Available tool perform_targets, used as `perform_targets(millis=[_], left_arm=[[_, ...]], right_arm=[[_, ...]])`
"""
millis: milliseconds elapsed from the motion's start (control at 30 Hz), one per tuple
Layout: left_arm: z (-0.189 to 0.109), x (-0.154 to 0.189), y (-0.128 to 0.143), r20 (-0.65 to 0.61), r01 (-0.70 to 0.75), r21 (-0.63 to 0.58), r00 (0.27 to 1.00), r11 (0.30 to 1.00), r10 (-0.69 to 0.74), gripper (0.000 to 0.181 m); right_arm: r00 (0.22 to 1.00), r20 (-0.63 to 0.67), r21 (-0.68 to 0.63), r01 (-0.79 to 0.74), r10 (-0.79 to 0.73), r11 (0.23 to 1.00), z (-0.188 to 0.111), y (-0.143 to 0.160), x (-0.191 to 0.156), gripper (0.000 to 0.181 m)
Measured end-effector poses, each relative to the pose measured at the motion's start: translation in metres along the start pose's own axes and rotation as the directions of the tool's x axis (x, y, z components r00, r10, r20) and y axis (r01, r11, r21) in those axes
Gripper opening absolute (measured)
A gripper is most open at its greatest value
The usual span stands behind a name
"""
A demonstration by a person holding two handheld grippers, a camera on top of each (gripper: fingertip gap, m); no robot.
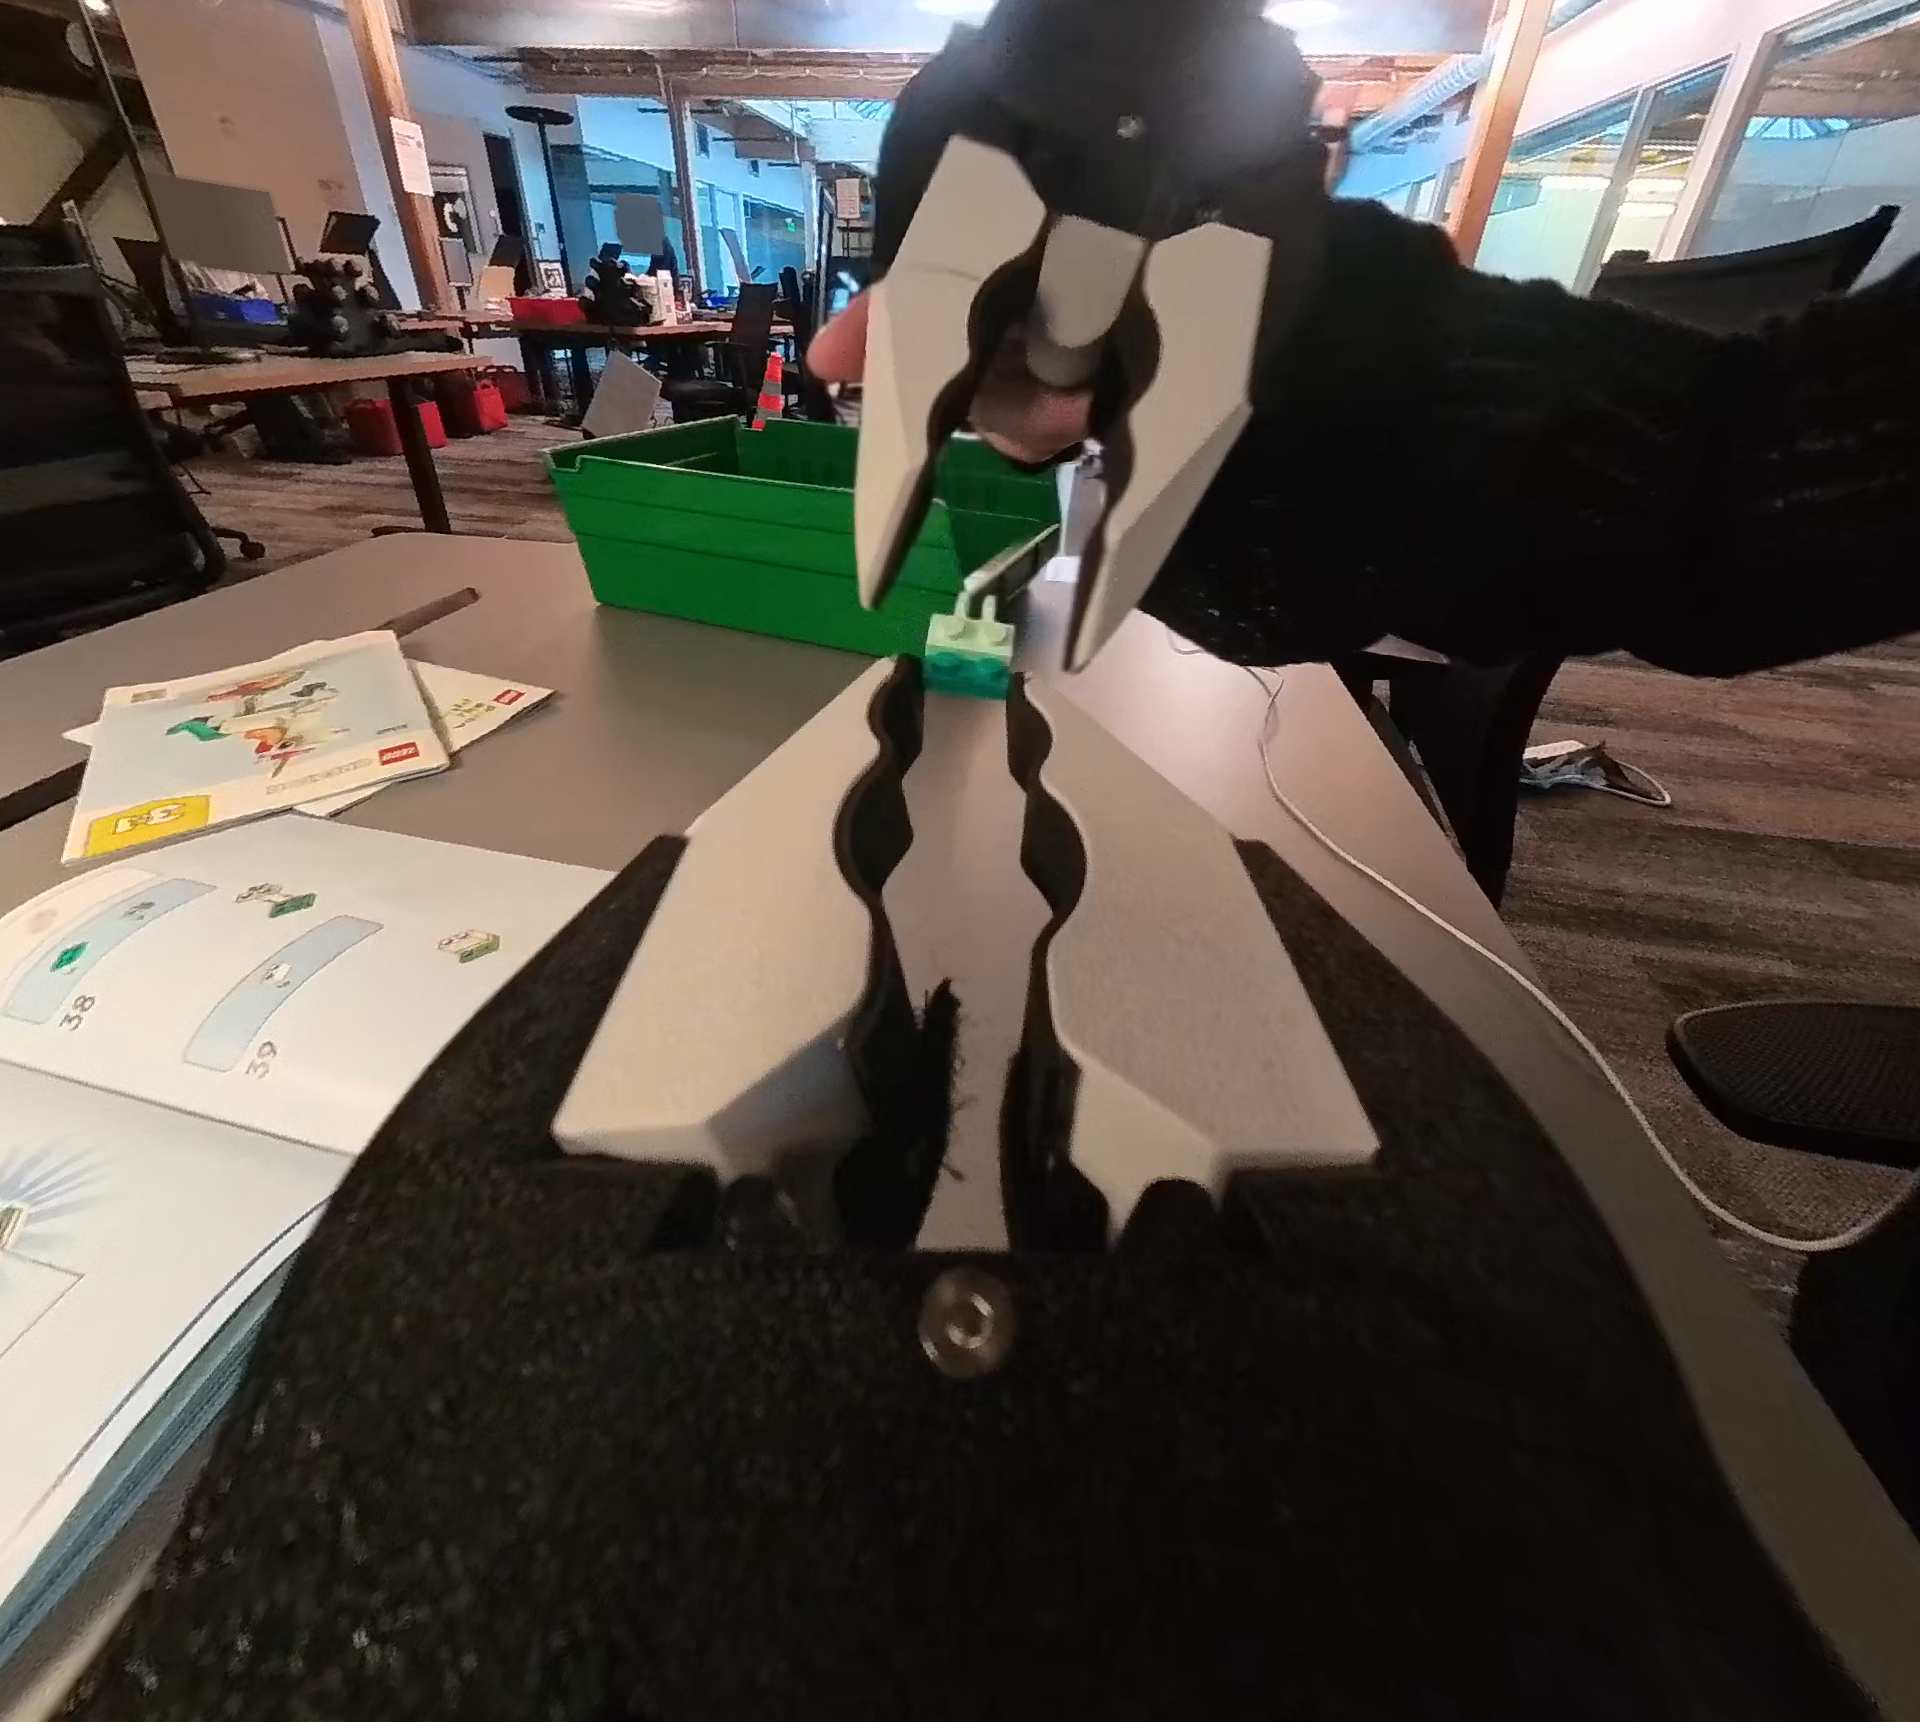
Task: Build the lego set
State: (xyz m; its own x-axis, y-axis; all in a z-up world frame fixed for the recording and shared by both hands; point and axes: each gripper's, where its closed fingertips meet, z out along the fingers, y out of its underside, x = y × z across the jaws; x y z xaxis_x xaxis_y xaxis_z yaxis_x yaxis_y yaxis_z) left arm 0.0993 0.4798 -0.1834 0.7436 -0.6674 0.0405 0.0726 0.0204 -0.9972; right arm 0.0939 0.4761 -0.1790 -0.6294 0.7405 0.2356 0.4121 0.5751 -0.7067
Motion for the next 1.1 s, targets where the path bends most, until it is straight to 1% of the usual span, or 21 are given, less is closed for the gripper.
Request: perform_targets(millis=[67, 100, 133, 167, 200, 267, 333, 467, 567, 633, 700, 767, 933, 1033, 1100], left_arm=[[-0.001, -0.004, 0.0, 0.019, 0.02, -0.001, 1.0, 1.0, -0.02, 0.013], [-0.002, -0.007, 0.0, 0.034, 0.037, -0.002, 0.999, 0.999, -0.036, 0.013], [-0.002, -0.01, 0.001, 0.047, 0.055, -0.006, 0.997, 0.998, -0.054, 0.013], [-0.003, -0.013, 0.002, 0.056, 0.074, -0.01, 0.996, 0.997, -0.073, 0.013], [-0.003, -0.016, 0.003, 0.066, 0.094, -0.011, 0.993, 0.996, -0.093, 0.013], [-0.004, -0.019, 0.005, 0.075, 0.123, -0.012, 0.99, 0.992, -0.122, 0.013], [-0.004, -0.02, 0.006, 0.079, 0.137, -0.014, 0.988, 0.99, -0.136, 0.013], [-0.004, -0.02, 0.008, 0.082, 0.144, -0.025, 0.986, 0.989, -0.142, 0.013], [-0.004, -0.019, 0.007, 0.075, 0.146, -0.025, 0.987, 0.989, -0.143, 0.013], [-0.004, -0.02, 0.007, 0.076, 0.147, -0.027, 0.987, 0.989, -0.145, 0.013], [-0.004, -0.019, 0.009, 0.074, 0.146, -0.038, 0.987, 0.989, -0.143, 0.014], [-0.004, -0.019, 0.008, 0.073, 0.155, -0.032, 0.986, 0.987, -0.152, 0.014], [-0.004, -0.017, 0.007, 0.056, 0.177, -0.026, 0.983, 0.984, -0.175, 0.014], [-0.004, -0.016, 0.005, 0.06, 0.181, -0.02, 0.982, 0.983, -0.18, 0.014], [-0.004, -0.017, 0.004, 0.077, 0.175, -0.017, 0.982, 0.984, -0.173, 0.013]], right_arm=[[0.993, -0.108, -0.001, 0.047, -0.047, 0.999, -0.003, -0.001, 0.007, 0.046], [0.973, -0.195, -0.033, 0.119, -0.123, 0.992, -0.003, 0.001, 0.012, 0.051], [0.924, -0.3, -0.091, 0.221, -0.238, 0.971, -0.004, 0.002, 0.017, 0.056], [0.846, -0.388, -0.16, 0.328, -0.364, 0.931, -0.004, 0.001, 0.02, 0.061], [0.761, -0.442, -0.237, 0.411, -0.475, 0.88, -0.002, 0.001, 0.02, 0.066], [0.604, -0.475, -0.408, 0.493, -0.64, 0.768, 0.005, 0.006, 0.02, 0.066], [0.511, -0.451, -0.535, 0.502, -0.732, 0.68, 0.012, 0.015, 0.022, 0.064], [0.36, -0.442, -0.63, 0.527, -0.821, 0.57, 0.019, 0.013, 0.025, 0.041], [0.311, -0.417, -0.682, 0.514, -0.854, 0.52, 0.021, 0.015, 0.03, 0.034], [0.287, -0.414, -0.693, 0.516, -0.864, 0.504, 0.021, 0.013, 0.032, 0.023], [0.267, -0.428, -0.695, 0.513, -0.863, 0.504, 0.019, 0.009, 0.033, 0.009], [0.291, -0.443, -0.683, 0.503, -0.848, 0.53, 0.019, 0.009, 0.034, 0.009], [0.315, -0.465, -0.662, 0.496, -0.827, 0.561, 0.017, 0.009, 0.032, 0.008], [0.279, -0.465, -0.69, 0.48, -0.84, 0.541, 0.016, 0.007, 0.032, 0.008], [0.259, -0.481, -0.702, 0.458, -0.837, 0.545, 0.015, 0.006, 0.033, 0.008]])
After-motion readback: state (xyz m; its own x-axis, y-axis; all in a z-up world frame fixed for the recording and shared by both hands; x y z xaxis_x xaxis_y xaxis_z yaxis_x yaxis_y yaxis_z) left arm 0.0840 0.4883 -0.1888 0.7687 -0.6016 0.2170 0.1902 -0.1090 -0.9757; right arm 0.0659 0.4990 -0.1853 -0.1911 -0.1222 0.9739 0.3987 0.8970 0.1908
